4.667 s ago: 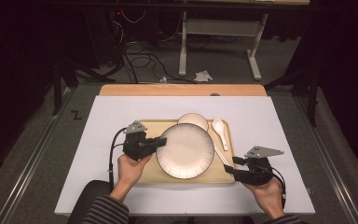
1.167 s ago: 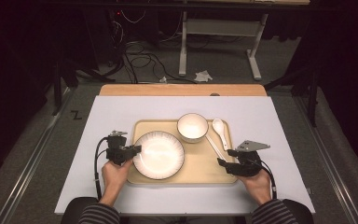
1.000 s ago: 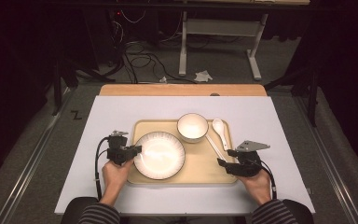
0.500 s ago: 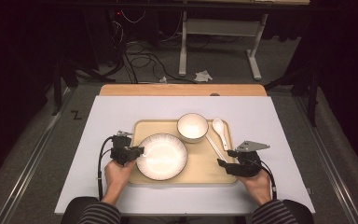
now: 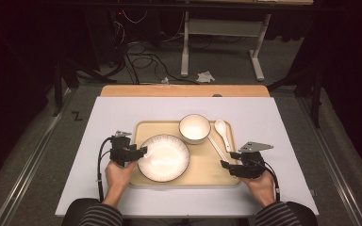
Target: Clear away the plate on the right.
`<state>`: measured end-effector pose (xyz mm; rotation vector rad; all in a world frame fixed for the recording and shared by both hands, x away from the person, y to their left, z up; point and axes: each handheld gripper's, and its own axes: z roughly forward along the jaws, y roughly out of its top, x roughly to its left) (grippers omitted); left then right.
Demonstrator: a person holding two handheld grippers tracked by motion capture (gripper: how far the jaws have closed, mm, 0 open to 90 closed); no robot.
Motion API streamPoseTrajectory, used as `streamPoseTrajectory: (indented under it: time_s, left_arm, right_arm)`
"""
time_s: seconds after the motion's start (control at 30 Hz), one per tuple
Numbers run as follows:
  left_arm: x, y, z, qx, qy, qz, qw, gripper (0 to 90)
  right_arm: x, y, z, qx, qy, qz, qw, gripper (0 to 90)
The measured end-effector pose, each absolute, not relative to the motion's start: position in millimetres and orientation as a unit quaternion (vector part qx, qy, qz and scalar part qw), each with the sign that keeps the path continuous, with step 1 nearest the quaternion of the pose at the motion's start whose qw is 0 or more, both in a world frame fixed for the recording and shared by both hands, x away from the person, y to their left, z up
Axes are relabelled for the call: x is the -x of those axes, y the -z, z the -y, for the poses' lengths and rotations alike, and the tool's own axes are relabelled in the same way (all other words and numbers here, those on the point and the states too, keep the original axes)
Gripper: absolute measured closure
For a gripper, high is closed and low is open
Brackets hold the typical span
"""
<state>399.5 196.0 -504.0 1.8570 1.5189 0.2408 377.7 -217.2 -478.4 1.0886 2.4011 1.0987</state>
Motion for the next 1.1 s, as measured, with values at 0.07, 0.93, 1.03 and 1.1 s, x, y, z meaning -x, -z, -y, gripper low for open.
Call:
streamPoseTrajectory:
  time_s: [0.07,0.93,1.03,1.1]
  left_arm:
    - [-400,503,-195,-0.719,-0.095,-0.588,0.358,41.5]
    - [-364,469,-182,-0.712,-0.141,-0.529,0.44,39.0]
    - [-357,466,-175,-0.724,-0.141,-0.511,0.442,39.0]
    - [-353,464,-172,-0.728,-0.143,-0.5,0.446,39.0]
  right_arm:
    - [-378,479,217,-0.378,-0.38,-0.832,0.142,46.3]
    - [-378,477,219,-0.392,-0.376,-0.83,0.123,46.8]
    - [-377,478,218,-0.392,-0.376,-0.831,0.121,46.9]
    - [-378,478,218,-0.393,-0.373,-0.832,0.12,46.9]
